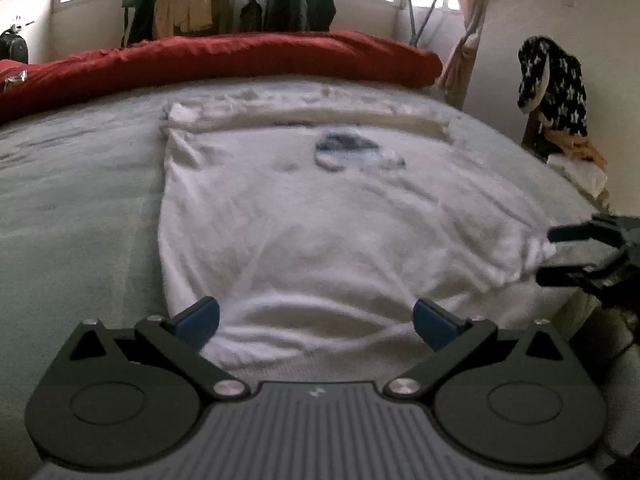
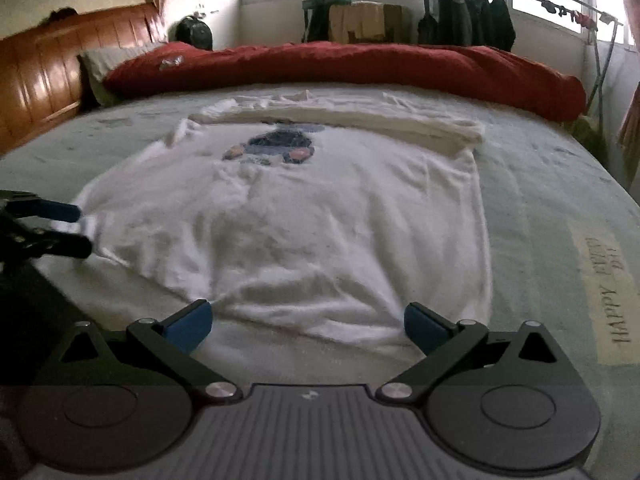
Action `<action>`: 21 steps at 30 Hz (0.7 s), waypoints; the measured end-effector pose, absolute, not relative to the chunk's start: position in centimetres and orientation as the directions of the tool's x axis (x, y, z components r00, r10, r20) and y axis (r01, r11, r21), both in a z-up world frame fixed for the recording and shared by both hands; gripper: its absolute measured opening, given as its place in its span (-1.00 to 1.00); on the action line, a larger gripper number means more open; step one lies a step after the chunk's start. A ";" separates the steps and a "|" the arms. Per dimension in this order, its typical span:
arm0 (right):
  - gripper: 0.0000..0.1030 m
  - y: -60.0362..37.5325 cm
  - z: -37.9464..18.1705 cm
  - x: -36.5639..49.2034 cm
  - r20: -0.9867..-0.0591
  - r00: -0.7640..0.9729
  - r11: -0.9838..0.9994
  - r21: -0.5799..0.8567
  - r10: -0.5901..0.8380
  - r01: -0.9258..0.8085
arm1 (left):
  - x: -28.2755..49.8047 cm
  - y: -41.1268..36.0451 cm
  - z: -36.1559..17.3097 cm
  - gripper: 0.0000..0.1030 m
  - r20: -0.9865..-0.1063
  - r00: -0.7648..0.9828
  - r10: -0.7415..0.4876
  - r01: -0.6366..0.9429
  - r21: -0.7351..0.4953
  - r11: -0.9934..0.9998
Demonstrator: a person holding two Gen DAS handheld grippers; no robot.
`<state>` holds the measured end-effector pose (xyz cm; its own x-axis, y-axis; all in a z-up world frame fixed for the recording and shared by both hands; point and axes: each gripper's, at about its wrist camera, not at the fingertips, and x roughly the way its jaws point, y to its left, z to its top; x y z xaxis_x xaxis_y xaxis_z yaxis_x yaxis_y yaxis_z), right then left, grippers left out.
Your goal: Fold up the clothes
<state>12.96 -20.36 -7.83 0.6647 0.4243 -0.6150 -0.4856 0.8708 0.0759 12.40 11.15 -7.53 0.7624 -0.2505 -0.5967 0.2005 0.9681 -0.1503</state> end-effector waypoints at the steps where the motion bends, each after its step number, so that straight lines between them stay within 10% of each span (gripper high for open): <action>1: 1.00 -19.6 -7.4 13.2 -0.601 0.646 0.845 0.097 0.471 -0.526 | 12.9 11.3 -7.0 0.98 -0.579 0.766 -0.278 0.209 -0.185 0.960; 8: 1.00 -13.4 -6.7 15.7 -0.554 0.453 0.645 0.212 0.698 -0.735 | 17.4 11.8 -6.9 0.98 -0.534 0.701 -0.472 0.240 -0.447 0.862; 21: 1.00 -18.5 -6.7 12.5 -0.542 0.503 0.694 0.229 0.673 -0.682 | 15.5 13.5 -7.2 0.98 -0.550 0.730 -0.406 0.161 -0.439 0.884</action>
